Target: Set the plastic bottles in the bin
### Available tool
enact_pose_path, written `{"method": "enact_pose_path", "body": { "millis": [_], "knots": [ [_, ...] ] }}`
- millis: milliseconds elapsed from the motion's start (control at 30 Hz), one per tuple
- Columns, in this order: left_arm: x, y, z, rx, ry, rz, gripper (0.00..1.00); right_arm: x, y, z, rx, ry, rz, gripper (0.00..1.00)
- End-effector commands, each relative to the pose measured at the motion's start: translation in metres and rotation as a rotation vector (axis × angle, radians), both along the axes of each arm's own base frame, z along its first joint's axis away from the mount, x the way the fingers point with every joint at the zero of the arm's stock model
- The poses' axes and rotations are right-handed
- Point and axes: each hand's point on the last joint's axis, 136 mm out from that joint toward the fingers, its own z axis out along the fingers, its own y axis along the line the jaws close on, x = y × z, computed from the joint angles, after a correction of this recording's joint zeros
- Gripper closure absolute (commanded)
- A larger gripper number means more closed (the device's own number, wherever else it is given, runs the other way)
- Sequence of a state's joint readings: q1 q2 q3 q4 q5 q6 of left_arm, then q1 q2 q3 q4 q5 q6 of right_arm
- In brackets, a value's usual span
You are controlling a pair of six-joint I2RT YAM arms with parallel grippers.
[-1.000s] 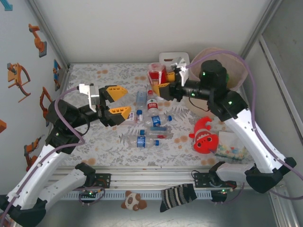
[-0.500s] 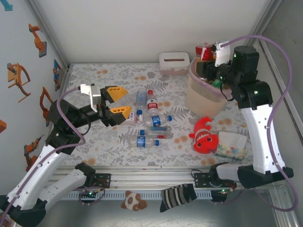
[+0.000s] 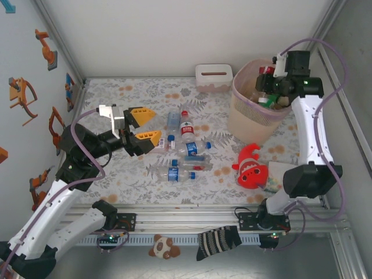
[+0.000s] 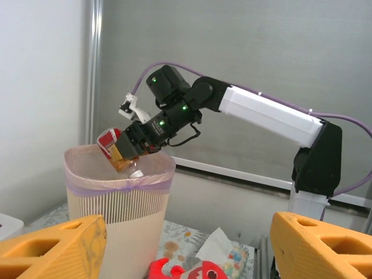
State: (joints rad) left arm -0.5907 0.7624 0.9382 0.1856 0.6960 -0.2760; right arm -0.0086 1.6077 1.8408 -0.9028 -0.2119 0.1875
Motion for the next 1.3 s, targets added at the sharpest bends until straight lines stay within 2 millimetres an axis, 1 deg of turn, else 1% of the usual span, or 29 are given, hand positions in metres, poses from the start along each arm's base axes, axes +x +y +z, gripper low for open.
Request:
{"method": "enact_pose_path", "body": {
  "millis": [0,133,233,467,633,833,900,967,1033,1133,1267],
  "knots": [
    [0.005,0.000,-0.008,0.018,0.007,0.026,0.26,0.013,0.010,-0.006,0.224,0.042,-0.065,0.61],
    [0.014,0.001,-0.020,0.045,0.048,0.075,0.26,0.035,0.010,-0.028,0.394,0.137,-0.135,0.67],
    [0.018,0.003,-0.025,0.051,0.064,0.100,0.26,0.049,0.012,-0.043,0.449,0.171,-0.157,0.67],
    [0.020,0.005,-0.030,0.061,0.087,0.118,0.26,0.076,0.016,-0.068,0.552,0.203,-0.181,0.64],
    [0.021,0.006,-0.031,0.064,0.093,0.131,0.26,0.085,0.017,-0.091,0.568,0.245,-0.189,0.62],
    [0.023,0.007,-0.032,0.069,0.095,0.140,0.26,0.087,0.015,-0.121,0.558,0.300,-0.216,0.58],
    [0.023,0.007,-0.033,0.071,0.097,0.140,0.26,0.086,0.014,-0.129,0.553,0.316,-0.227,0.55],
    [0.023,0.006,-0.033,0.073,0.101,0.141,0.26,0.085,0.013,-0.132,0.549,0.321,-0.232,0.52],
    [0.024,0.007,-0.034,0.077,0.104,0.144,0.26,0.084,0.012,-0.130,0.549,0.319,-0.235,0.46],
    [0.024,0.007,-0.034,0.081,0.105,0.148,0.26,0.082,0.011,-0.118,0.539,0.292,-0.236,0.39],
    [0.024,0.008,-0.035,0.085,0.106,0.151,0.25,0.077,0.005,-0.096,0.506,0.254,-0.243,0.30]
  ]
}}
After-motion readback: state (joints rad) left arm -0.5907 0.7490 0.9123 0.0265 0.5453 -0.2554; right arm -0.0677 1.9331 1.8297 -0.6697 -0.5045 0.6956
